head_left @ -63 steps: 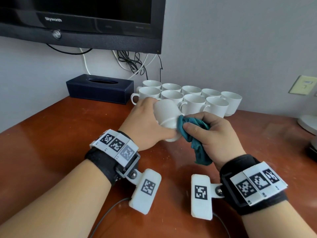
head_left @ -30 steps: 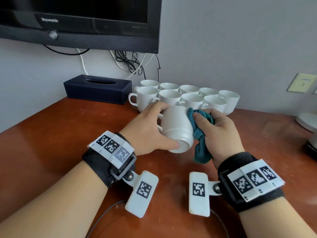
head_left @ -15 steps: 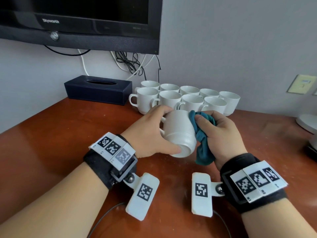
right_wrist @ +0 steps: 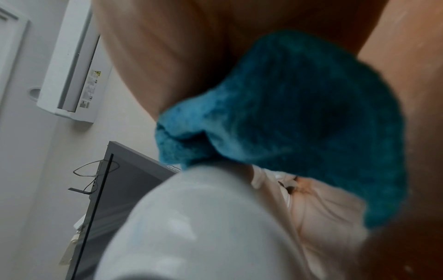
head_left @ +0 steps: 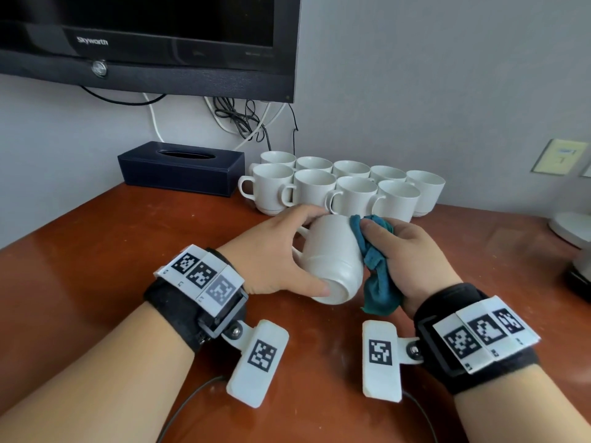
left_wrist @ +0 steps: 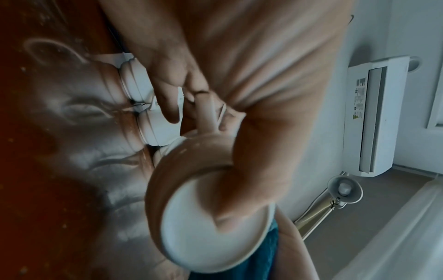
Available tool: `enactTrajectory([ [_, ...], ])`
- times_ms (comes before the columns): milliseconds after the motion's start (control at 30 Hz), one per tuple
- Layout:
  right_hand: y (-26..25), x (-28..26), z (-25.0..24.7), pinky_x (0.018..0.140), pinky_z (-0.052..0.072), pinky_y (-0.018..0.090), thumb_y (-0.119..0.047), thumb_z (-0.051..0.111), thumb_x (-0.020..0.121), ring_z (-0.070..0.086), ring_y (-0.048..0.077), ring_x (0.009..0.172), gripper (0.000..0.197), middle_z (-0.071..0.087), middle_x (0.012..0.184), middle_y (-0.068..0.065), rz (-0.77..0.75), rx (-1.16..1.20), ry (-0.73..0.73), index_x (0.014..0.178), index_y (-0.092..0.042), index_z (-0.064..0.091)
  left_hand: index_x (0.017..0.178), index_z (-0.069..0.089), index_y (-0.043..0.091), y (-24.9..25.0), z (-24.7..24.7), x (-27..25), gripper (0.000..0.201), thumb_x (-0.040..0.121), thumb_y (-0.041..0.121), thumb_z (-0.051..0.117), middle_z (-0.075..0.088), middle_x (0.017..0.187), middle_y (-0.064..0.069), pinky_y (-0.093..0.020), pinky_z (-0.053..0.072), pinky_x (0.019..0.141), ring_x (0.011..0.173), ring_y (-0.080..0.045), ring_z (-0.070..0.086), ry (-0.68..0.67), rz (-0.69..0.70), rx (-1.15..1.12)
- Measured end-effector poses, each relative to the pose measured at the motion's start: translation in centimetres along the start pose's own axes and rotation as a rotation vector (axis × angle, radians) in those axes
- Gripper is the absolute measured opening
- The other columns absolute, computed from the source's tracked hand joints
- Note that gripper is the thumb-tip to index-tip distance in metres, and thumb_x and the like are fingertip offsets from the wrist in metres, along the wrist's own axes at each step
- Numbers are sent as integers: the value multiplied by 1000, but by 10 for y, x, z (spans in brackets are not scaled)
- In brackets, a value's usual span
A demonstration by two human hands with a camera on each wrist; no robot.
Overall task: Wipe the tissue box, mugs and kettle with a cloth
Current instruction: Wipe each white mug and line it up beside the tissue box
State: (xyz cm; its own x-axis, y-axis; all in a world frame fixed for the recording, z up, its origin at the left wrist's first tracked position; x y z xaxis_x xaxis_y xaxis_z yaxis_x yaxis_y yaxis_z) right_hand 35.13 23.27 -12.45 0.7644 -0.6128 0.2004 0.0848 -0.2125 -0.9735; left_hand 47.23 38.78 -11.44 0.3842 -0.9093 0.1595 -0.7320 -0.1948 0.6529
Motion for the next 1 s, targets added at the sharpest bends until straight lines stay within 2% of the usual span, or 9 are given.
enactTrajectory([
  [67, -4, -1, 3, 74, 52, 54, -38, 65, 95, 60, 21, 67, 39, 63, 68, 9, -11, -46, -13, 82, -1, 65, 156, 23, 47, 2, 2, 1, 114, 67, 45, 94, 40, 146, 22, -7, 43, 93, 118, 6, 49, -10, 22, 66],
  [100, -5, -2, 4, 77, 54, 58, -42, 64, 90, 61, 24, 70, 44, 65, 73, 14, -19, -75, -13, 87, 2, 65, 157, 21, 46, 4, 4, 2, 118, 65, 50, 93, 38, 149, 20, -17, 46, 100, 122, 1, 48, -14, 31, 103],
  [200, -10, -3, 5, 76, 55, 60, -45, 63, 88, 62, 24, 69, 40, 67, 72, 14, -55, -148, 11, 83, -5, 65, 157, 20, 45, 9, 8, 3, 121, 55, 67, 83, 35, 150, 18, -40, 50, 106, 128, -8, 45, -25, 33, 186],
  [267, -11, -3, 4, 75, 56, 59, -44, 64, 91, 63, 24, 68, 37, 68, 71, 11, -64, -186, 27, 81, -8, 66, 156, 22, 43, 13, 10, 3, 121, 54, 71, 82, 38, 148, 17, -40, 52, 104, 128, -9, 46, -29, 42, 213],
  [400, -13, -4, 1, 77, 57, 58, -33, 65, 101, 70, 36, 77, 30, 73, 82, 17, -76, -218, 56, 87, -6, 69, 154, 24, 41, 17, 10, 4, 120, 58, 67, 90, 42, 146, 16, -40, 51, 103, 121, -10, 50, -24, 34, 294],
  [667, -18, -6, 5, 75, 58, 61, -39, 66, 95, 68, 42, 82, 35, 71, 81, 19, -103, -251, 74, 84, -6, 67, 159, 14, 32, 24, 18, 6, 129, 60, 67, 89, 41, 150, 9, -43, 46, 108, 130, -17, 49, -66, 14, 388],
  [833, -16, -4, 5, 73, 57, 61, -45, 67, 88, 67, 43, 79, 40, 70, 80, 21, -123, -253, 86, 83, -5, 67, 139, 32, 33, 26, 18, 6, 103, 60, 68, 88, 49, 128, 12, -44, 54, 94, 110, -17, 56, -26, -20, 315],
  [933, -20, -3, -3, 74, 59, 44, -29, 73, 94, 71, 19, 77, 10, 75, 80, -3, -169, -255, 154, 93, -20, 72, 134, 33, 36, 24, 14, 3, 98, 59, 68, 88, 51, 122, 14, -43, 55, 90, 105, -14, 57, -3, -25, 243],
  [1000, -26, -4, -10, 68, 55, 36, -24, 72, 93, 65, 9, 69, 5, 71, 75, -13, -217, -272, 231, 91, -23, 68, 134, 32, 38, 23, 9, 1, 99, 59, 70, 87, 52, 122, 14, -42, 55, 89, 104, -13, 57, 40, -31, 201],
])
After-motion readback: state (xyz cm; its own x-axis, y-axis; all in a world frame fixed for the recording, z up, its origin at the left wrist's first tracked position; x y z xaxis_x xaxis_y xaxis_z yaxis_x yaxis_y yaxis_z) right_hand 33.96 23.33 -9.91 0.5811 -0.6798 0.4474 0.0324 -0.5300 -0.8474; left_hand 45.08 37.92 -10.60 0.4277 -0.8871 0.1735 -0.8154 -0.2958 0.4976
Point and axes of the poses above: each hand's wrist, its own x-axis towards the middle knuckle, its own z-axis out of the palm, y = z × x, the point moved 6 cm from there along x, towards the middle knuckle
